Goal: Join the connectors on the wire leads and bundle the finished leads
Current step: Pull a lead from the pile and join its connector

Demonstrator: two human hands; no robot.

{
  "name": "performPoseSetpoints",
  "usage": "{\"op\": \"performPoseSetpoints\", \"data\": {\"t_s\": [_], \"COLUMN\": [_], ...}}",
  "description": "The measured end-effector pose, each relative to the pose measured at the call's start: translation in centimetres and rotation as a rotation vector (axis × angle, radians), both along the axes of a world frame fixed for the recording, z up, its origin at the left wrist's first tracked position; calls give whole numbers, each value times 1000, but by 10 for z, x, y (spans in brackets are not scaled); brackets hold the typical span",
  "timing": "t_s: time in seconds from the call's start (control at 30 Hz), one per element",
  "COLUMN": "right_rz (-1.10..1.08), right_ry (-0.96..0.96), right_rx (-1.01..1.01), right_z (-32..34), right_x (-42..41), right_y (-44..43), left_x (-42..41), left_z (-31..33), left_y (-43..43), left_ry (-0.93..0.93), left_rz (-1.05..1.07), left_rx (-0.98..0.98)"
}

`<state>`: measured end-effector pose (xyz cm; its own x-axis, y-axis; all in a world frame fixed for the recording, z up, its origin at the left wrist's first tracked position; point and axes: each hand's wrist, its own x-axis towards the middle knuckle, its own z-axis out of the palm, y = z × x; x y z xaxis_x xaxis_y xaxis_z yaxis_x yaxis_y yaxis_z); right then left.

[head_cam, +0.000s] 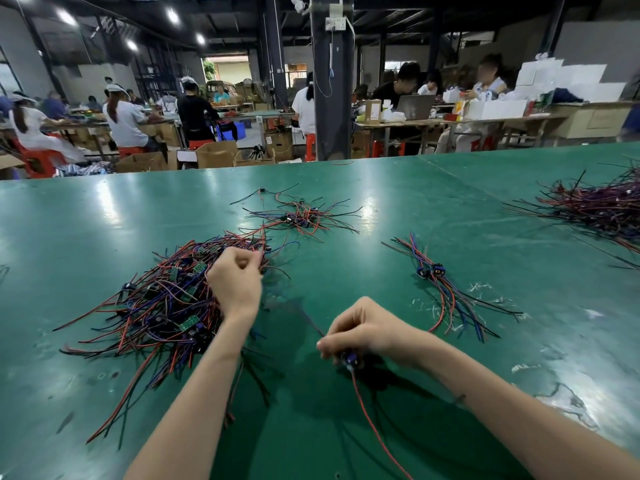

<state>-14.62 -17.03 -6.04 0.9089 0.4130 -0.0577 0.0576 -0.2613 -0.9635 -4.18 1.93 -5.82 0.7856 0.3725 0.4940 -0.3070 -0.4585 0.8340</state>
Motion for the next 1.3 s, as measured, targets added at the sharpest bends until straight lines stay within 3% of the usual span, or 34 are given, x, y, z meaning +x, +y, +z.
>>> {"op": "performPoseSetpoints", "data": {"t_s": [0.1,0.33,0.57,0.63,0.93,1.3], "right_rz": [-119,-455,-498,-490,-418,-418], "right_ry": [-6,9,-11,-16,50,-27], "right_rx": [32,186,219,202,176,133], "right_z": [-2,0,2,2,0,-7], "right_x": [5,17,20,19,18,20], "right_y": [5,-5,-7,-7,-6,-1], "left_x": [1,-24,-40,-44,-47,-34], "left_z": [4,15,-1,-4,-7,-10], "left_y": [11,-42,-67,-69,-68,-62], "left_ry": [-5,-88,393,437,383,193], "left_rz": [-38,-298,-685,-774,-739,-534], "left_rx": [-177,-321,-329,-285,-377,-270]}}
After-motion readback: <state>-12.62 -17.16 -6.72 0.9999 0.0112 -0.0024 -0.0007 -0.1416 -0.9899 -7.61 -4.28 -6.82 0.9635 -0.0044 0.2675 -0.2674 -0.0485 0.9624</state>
